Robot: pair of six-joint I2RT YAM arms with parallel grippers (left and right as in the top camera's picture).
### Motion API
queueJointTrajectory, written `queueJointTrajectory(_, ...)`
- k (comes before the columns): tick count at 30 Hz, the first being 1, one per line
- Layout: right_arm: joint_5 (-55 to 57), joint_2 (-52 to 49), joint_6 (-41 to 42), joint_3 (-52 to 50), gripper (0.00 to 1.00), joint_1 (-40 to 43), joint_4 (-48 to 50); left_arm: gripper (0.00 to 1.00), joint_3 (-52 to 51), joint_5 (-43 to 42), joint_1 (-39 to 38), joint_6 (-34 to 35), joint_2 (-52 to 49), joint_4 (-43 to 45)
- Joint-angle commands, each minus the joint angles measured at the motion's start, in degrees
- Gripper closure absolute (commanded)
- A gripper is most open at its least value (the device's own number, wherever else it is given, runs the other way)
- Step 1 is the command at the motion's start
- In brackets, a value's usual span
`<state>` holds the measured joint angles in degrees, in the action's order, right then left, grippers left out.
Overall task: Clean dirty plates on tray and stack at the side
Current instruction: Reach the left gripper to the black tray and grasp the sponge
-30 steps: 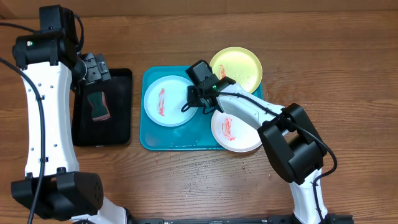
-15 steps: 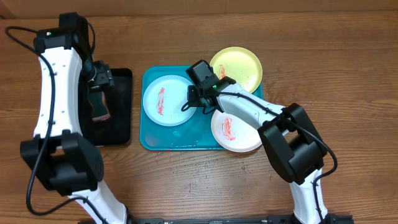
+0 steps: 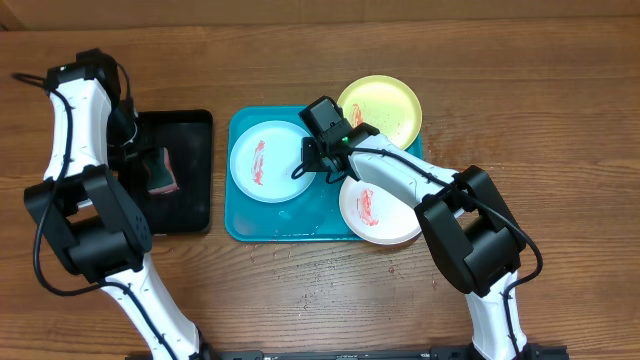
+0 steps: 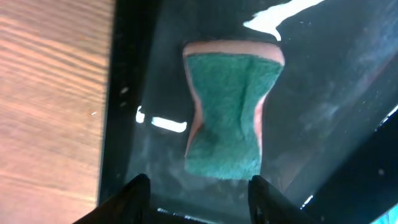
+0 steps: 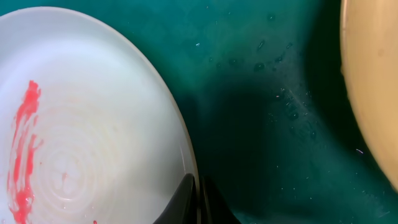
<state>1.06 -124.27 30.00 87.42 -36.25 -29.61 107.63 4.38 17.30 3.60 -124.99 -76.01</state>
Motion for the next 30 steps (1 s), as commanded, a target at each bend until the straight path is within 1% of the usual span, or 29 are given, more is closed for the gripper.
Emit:
queueJointTrajectory(1,1.05,-0.28,0.24,-0.04,0.96,-0.07,0.22,0.50,-0.13,-2.97,-0.52,-3.19,-0.87,0.74)
queueJointTrajectory(5,1.05,-0.28,0.24,-0.04,0.96,-0.07,0.42,0.54,-0.28,-2.89,-0.59,-3.61,-0.94,1.88)
queueJointTrajectory(7,1.05,-0.28,0.24,-0.04,0.96,-0.07,0.35,0.58,-0.31,-2.69,-0.44,-3.61,-1.01,2.56)
queueJointTrajectory(8,1.05,-0.28,0.24,-0.04,0.96,-0.07,0.26,0.62,-0.31,-2.23,-0.33,-3.63,-1.03,2.93)
queueJointTrajectory(9,1.05,-0.28,0.24,-0.04,0.96,-0.07,0.20,0.63,-0.39,-1.75,-0.24,-3.63,-1.03,3.41)
queueJointTrajectory(15,1.05,-0.28,0.24,-0.04,0.96,-0.07,0.46,0.62,-2.27,-1.66,-0.46,-4.15,-1.03,5.84)
queueJointTrajectory(18,1.05,-0.28,0.24,-0.04,0.96,-0.07,0.48,0.61,-4.61,-1.66,-0.59,-4.31,-1.03,7.43)
queueJointTrajectory(25,1.07,-0.28,0.22,-0.04,0.96,-0.07,0.61,0.63,-12.39,-2.93,-0.61,-4.04,-1.03,14.56)
queueJointTrajectory(26,1.05,-0.28,0.22,-0.04,0.96,-0.07,0.61,0.65,-13.27,-2.91,-0.61,-4.02,-1.03,15.23)
queueJointTrajectory(27,1.05,-0.28,0.22,-0.04,0.96,-0.07,0.61,0.69,-13.88,-2.82,-0.61,-4.02,-1.03,15.72)
queueJointTrajectory(30,1.07,-0.28,0.22,-0.04,0.96,-0.07,0.61,0.92,-14.47,-2.73,-0.61,-4.00,-1.03,16.20)
